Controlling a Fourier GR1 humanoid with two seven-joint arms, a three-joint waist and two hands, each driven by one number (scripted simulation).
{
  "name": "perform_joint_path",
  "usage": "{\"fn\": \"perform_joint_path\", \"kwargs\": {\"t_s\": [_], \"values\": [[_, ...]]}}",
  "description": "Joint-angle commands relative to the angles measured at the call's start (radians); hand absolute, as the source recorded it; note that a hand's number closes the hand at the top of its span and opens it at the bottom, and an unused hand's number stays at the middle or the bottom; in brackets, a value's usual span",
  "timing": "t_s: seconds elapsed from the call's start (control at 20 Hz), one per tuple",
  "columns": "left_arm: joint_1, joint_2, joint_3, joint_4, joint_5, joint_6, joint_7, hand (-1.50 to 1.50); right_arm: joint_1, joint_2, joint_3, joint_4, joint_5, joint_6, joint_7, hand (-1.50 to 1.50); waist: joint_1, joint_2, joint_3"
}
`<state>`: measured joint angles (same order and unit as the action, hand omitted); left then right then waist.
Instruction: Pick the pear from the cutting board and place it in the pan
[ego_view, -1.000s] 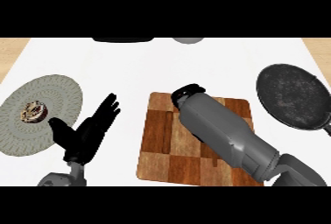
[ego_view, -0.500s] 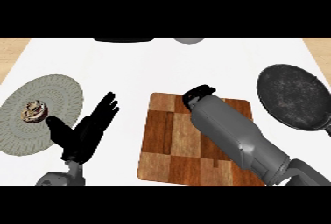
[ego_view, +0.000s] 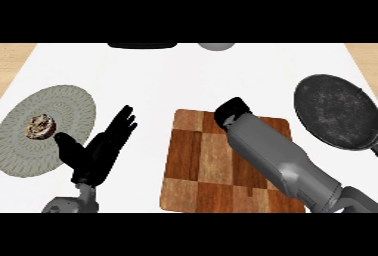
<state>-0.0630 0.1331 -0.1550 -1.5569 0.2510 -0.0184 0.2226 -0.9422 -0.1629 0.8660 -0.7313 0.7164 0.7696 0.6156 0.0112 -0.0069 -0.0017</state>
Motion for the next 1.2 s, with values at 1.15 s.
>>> {"fn": "perform_joint_path", "kwargs": {"t_s": [1.15], "values": [[0.032,-0.012,0.015,-0.054,0.005,0.023,0.039,0.00,0.445,-0.007,-0.290,-0.910,0.376,-1.058,0.514,1.50,-0.057,-0.007,0.004]]}}
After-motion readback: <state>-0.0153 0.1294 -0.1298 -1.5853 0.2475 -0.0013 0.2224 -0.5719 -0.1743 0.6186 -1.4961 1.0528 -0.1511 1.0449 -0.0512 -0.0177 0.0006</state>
